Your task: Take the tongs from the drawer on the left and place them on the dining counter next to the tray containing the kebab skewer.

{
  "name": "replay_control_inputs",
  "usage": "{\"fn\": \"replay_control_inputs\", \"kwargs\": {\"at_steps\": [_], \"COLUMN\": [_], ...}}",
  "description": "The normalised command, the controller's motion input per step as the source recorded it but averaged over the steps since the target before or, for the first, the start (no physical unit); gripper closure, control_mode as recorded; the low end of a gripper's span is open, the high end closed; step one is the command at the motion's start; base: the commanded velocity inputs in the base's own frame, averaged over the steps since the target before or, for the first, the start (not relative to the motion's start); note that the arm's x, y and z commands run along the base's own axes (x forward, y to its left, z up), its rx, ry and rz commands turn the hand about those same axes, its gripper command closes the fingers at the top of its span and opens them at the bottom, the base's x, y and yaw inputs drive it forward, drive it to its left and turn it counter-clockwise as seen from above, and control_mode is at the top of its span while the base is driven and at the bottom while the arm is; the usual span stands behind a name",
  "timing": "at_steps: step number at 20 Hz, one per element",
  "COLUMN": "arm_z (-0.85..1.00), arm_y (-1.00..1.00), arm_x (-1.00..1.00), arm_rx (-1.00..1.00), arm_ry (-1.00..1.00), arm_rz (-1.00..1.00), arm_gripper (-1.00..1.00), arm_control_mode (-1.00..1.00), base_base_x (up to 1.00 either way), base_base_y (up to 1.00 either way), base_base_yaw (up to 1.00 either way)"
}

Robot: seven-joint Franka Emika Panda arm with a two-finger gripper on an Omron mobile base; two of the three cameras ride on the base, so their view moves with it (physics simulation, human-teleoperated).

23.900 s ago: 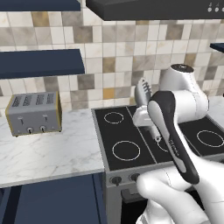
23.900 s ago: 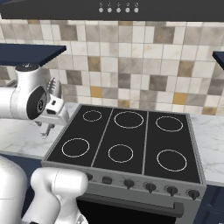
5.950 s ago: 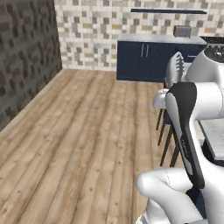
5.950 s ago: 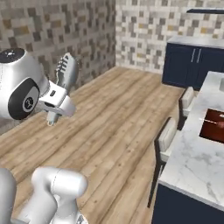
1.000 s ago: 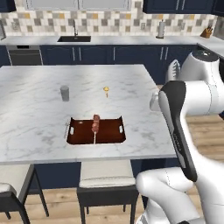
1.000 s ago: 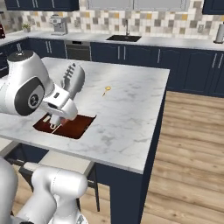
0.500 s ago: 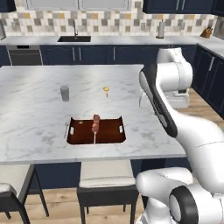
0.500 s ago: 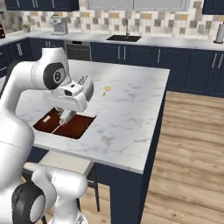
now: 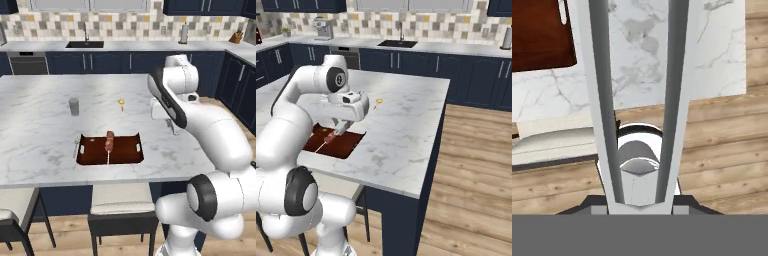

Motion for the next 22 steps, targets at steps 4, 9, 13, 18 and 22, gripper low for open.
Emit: {"fn": "replay_control_inputs", "kwargs": {"at_steps": [4,9,13,18,22], "arm_z": [-0.52,-0.54,-0.63,-0.59,-0.48], "arm_y": [0.02,0.07,0.04,0.02,0.02], "arm_x": [0.45,0.51,0.57,0.52,0.43], "arm_rx": [0.0,0.0,0.0,0.0,0.0], "arm_ry": [0.0,0.0,0.0,-0.01,0.0], "arm_rz": [0.0,0.0,0.0,0.0,0.0], "arm_gripper": [1.0,1.0,1.0,1.0,1.0], "arm_control_mode": [-1.0,-1.0,-1.0,-1.0,-1.0], "base_base_x": [0.0,0.0,0.0,0.0,0.0], "base_base_y": [0.0,0.0,0.0,0.0,0.0], "base_base_yaw": [0.0,0.0,0.0,0.0,0.0]}}
